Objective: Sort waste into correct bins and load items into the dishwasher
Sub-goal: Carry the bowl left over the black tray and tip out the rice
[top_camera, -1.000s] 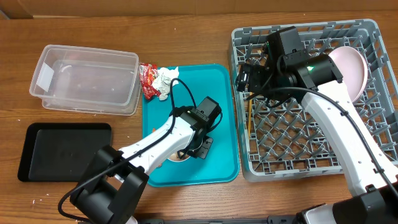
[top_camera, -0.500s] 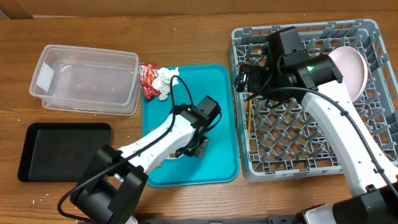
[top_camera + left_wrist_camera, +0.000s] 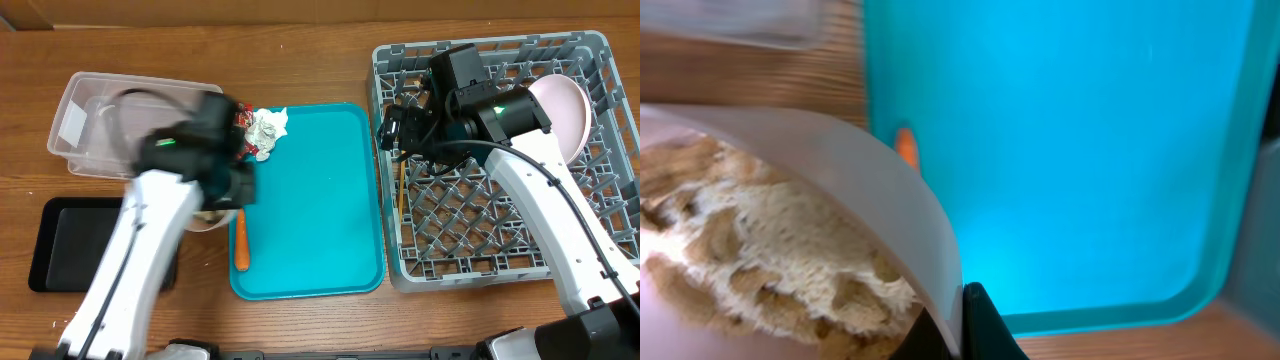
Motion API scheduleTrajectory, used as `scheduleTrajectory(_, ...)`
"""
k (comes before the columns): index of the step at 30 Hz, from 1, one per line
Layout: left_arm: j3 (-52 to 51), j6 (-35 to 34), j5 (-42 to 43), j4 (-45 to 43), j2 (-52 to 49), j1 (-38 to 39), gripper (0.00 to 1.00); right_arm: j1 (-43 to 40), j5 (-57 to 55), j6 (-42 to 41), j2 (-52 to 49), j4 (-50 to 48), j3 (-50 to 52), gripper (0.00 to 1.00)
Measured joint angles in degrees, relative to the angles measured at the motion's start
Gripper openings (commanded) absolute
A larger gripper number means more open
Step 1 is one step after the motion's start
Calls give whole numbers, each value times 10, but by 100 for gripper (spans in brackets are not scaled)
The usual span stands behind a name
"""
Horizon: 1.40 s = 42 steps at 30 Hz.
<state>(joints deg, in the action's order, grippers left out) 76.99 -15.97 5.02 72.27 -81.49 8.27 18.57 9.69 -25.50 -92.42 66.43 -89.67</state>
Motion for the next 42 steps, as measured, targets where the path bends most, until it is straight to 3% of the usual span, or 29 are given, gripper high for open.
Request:
scheduleTrajectory(11, -40, 93, 283, -28, 57, -386, 4, 0, 0, 0, 0, 0, 0, 100)
scheduleTrajectory(23, -305, 145, 544, -242, 57, -633, 4, 0, 0, 0, 0, 5, 0, 100)
scheduleTrajectory(28, -326, 167, 623, -292, 57, -684, 4, 0, 0, 0, 0, 5, 0, 100)
scheduleTrajectory(42, -327, 231, 758, -317, 57, -687, 4, 0, 0, 0, 0, 5, 0, 100)
